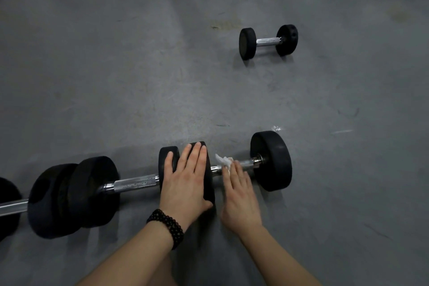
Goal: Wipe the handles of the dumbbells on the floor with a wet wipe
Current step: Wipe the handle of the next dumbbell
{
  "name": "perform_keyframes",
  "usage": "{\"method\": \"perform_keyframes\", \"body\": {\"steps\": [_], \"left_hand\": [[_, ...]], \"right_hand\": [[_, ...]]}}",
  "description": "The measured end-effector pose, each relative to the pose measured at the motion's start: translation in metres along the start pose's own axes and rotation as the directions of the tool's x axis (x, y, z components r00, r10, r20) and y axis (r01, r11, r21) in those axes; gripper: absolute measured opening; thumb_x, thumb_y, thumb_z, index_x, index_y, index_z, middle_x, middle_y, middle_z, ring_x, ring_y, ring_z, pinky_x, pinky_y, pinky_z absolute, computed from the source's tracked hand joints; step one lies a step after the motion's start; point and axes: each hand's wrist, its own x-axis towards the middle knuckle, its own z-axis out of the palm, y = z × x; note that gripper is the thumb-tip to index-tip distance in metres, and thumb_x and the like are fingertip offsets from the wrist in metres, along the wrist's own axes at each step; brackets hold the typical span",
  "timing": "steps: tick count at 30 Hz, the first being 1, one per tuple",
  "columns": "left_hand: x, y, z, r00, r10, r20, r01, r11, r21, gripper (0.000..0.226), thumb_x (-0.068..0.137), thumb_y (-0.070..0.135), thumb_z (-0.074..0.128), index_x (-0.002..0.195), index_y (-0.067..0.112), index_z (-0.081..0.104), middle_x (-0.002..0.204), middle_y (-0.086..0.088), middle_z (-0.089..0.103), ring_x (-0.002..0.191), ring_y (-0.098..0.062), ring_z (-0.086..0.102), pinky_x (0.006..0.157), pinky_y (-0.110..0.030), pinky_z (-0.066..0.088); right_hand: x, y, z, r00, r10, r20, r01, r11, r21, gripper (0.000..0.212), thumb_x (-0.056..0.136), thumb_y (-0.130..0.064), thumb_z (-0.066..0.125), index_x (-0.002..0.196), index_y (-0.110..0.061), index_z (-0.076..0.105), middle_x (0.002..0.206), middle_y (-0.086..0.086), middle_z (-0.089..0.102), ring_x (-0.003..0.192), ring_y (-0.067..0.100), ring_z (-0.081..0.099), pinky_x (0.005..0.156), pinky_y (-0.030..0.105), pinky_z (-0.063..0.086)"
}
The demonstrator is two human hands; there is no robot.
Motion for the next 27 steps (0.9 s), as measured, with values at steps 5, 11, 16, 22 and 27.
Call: {"method": "perform_keyframes", "body": {"steps": [5,11,16,22,27], "left_hand": [[0.007,-0.002,-0.003,1.000,-0.009,0.009,0.009,1.000,-0.018,0.137,0.060,0.070,0.075,0.157,0.016,-0.007,0.165,0.001,-0.004,0.152,-0.017,-0.007,0.120,-0.052,-0.005],[0.013,-0.004,-0.006,1.000,-0.011,0.026,0.011,1.000,-0.016,0.141,0.058,0.073,0.074,0.156,0.017,-0.010,0.165,0.003,-0.007,0.151,-0.016,-0.009,0.120,-0.051,-0.005],[0.018,-0.006,-0.008,0.999,-0.007,0.034,0.008,0.999,-0.032,0.140,0.057,0.073,0.074,0.156,0.018,-0.008,0.165,0.003,-0.004,0.151,-0.016,-0.006,0.120,-0.051,-0.004],[0.018,-0.007,-0.009,0.999,-0.005,0.040,0.006,0.999,-0.034,0.140,0.057,0.073,0.074,0.156,0.018,-0.010,0.165,0.003,-0.005,0.151,-0.016,-0.007,0.121,-0.051,-0.002],[0.019,-0.007,-0.010,0.999,-0.001,0.034,0.002,1.000,-0.031,0.140,0.057,0.072,0.074,0.156,0.017,-0.008,0.165,0.003,-0.004,0.151,-0.016,-0.006,0.121,-0.051,-0.002]], "right_hand": [[0.001,0.009,-0.004,0.959,0.260,-0.109,-0.253,0.965,0.073,0.097,0.065,-0.010,0.066,0.151,0.004,0.025,0.159,0.024,0.020,0.150,0.035,0.009,0.119,0.048,0.024],[0.001,-0.005,-0.009,0.971,0.237,-0.019,-0.237,0.970,-0.043,0.087,0.068,-0.024,0.070,0.147,-0.002,0.040,0.156,0.021,0.032,0.136,0.038,0.038,0.094,0.046,0.046],[0.004,0.001,-0.019,0.906,0.424,-0.003,-0.423,0.904,0.054,0.094,0.075,-0.016,0.060,0.156,-0.008,0.014,0.165,0.011,0.003,0.089,0.027,0.059,0.064,0.034,0.045],[0.004,0.003,-0.018,0.964,0.253,0.080,-0.256,0.967,0.021,0.097,0.084,-0.020,0.054,0.156,-0.025,-0.011,0.161,-0.006,-0.027,0.073,0.023,0.061,0.057,0.029,0.038],[0.009,0.010,-0.023,0.937,0.348,-0.008,-0.348,0.937,0.041,0.097,0.075,-0.017,0.057,0.157,-0.014,0.006,0.166,0.005,-0.001,0.084,0.026,0.064,0.061,0.030,0.042]]}}
